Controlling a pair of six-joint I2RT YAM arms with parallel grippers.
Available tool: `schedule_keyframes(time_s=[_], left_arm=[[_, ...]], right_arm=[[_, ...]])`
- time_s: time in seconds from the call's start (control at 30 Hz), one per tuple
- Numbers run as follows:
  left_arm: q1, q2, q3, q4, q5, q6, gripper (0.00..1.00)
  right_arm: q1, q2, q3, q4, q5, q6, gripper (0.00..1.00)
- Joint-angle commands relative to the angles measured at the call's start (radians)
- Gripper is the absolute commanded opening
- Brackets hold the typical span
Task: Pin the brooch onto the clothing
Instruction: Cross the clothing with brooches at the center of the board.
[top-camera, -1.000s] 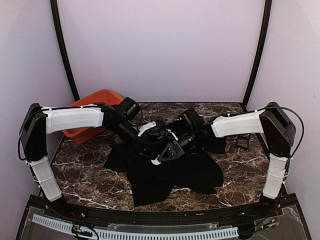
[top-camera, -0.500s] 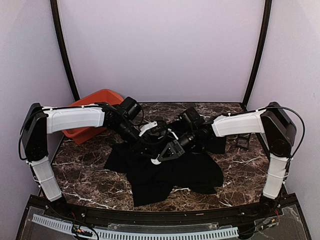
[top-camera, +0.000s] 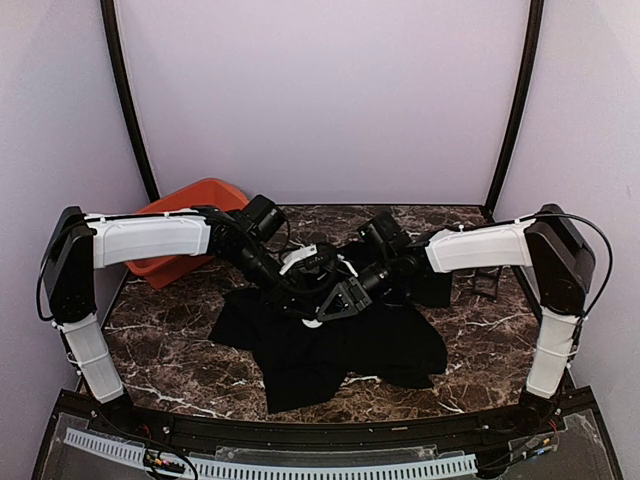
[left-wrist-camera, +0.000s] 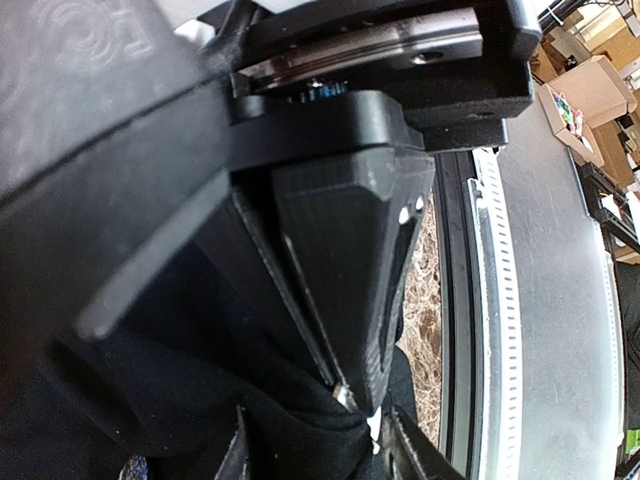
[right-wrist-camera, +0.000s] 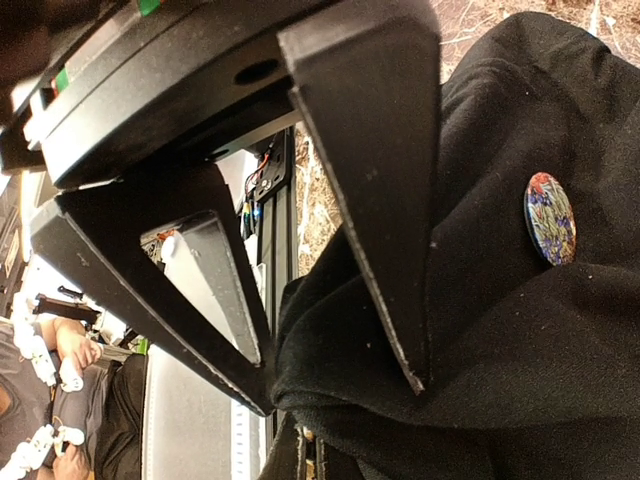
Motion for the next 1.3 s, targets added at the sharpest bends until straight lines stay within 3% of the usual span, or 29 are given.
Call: schedule_keyframes(time_s=[0.0, 0.07, 0.2, 0.37, 0.7, 1.27], left_arm=[[-0.002, -0.002, 0.013, -0.016, 0.004, 0.005, 0.41], [-0.001, -0.005, 0.013, -0.012, 0.011, 0.001, 0.38], [0.013, -0.039, -0.021, 0.049, 0.062, -0.034, 0.52], [0.039, -0.095, -0.066, 0.112, 0.127, -0.064, 0.58], [0.046, -0.072, -0.075, 0.109, 0.190, -0.051, 0.43], [0.043, -0.056, -0.077, 0.094, 0.170, -0.045, 0.40]], right_arm=[[0.007, -0.061, 0.000, 0.057, -0.062, -0.015, 0.00], [0.007, -0.060, -0.004, 0.057, -0.061, -0.016, 0.00], [0.005, -0.058, -0.009, 0.057, -0.054, -0.016, 0.00], [0.003, -0.058, -0.013, 0.055, -0.051, -0.017, 0.00], [0.001, -0.075, -0.028, 0.053, -0.064, -0.036, 0.00], [0.000, -0.078, -0.019, 0.052, -0.070, -0.027, 0.00]])
